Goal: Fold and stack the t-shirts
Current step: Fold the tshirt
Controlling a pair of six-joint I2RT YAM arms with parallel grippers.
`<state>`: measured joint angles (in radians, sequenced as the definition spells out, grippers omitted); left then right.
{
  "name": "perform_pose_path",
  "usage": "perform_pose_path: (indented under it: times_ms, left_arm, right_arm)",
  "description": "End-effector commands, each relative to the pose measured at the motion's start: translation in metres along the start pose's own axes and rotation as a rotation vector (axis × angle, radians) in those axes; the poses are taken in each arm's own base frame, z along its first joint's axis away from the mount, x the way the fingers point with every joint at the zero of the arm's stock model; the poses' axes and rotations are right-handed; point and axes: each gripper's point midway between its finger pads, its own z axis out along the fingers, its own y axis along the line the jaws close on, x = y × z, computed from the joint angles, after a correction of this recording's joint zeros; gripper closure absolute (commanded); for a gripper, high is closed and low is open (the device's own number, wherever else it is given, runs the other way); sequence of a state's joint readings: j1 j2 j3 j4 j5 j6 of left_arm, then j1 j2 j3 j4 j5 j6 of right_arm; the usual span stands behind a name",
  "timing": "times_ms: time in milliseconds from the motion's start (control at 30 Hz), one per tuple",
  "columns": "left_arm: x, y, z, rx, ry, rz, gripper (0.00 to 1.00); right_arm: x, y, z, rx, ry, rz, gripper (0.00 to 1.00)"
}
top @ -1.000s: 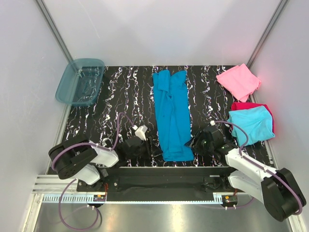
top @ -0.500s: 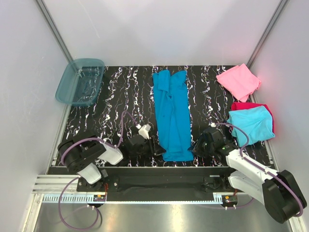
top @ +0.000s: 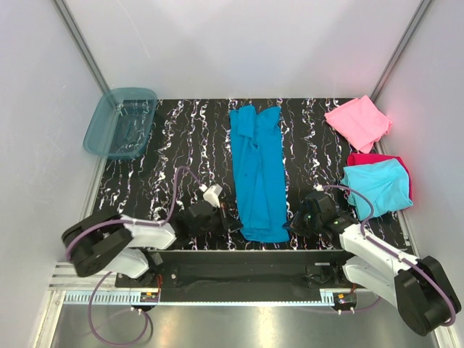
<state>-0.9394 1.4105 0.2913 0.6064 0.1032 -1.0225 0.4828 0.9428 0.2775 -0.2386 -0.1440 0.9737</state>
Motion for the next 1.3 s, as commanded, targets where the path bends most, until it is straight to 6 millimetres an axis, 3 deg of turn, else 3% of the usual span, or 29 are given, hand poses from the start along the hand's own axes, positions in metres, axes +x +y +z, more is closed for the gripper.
perform_pose_path:
  times_ms: [0, 233, 500, 633, 1000, 1267]
  left_arm:
    - [-0.02, -0.018, -0.011, 0.005, -0.067, 0.052, 1.0]
    - [-0.04, -0.032, -0.034, -0.02, -0.13, 0.097, 1.0]
    - [-0.032, -0.024, -0.022, -0.033, -0.099, 0.088, 1.0]
    - [-0.039, -0.028, -0.018, -0.045, -0.109, 0.117, 1.0]
    - [-0.097, -0.036, -0.01, -0.063, -0.176, 0.148, 1.0]
    - [-0.129, -0.022, -0.006, -0.105, -0.205, 0.152, 1.0]
  right_arm:
    - [-0.007, 0.021, -0.009, -0.048, -0.013, -0.015, 1.0]
    - [-0.018, 0.046, -0.022, -0.105, -0.038, -0.034, 1.0]
    - [-0.034, 0.071, -0.029, -0.14, -0.072, -0.053, 1.0]
    - [-0.043, 0.086, -0.027, -0.161, -0.084, -0.066, 1.0]
    - [-0.073, 0.108, -0.009, -0.147, -0.158, -0.095, 1.0]
    - [-0.101, 0.127, 0.004, -0.132, -0.214, -0.116, 1.0]
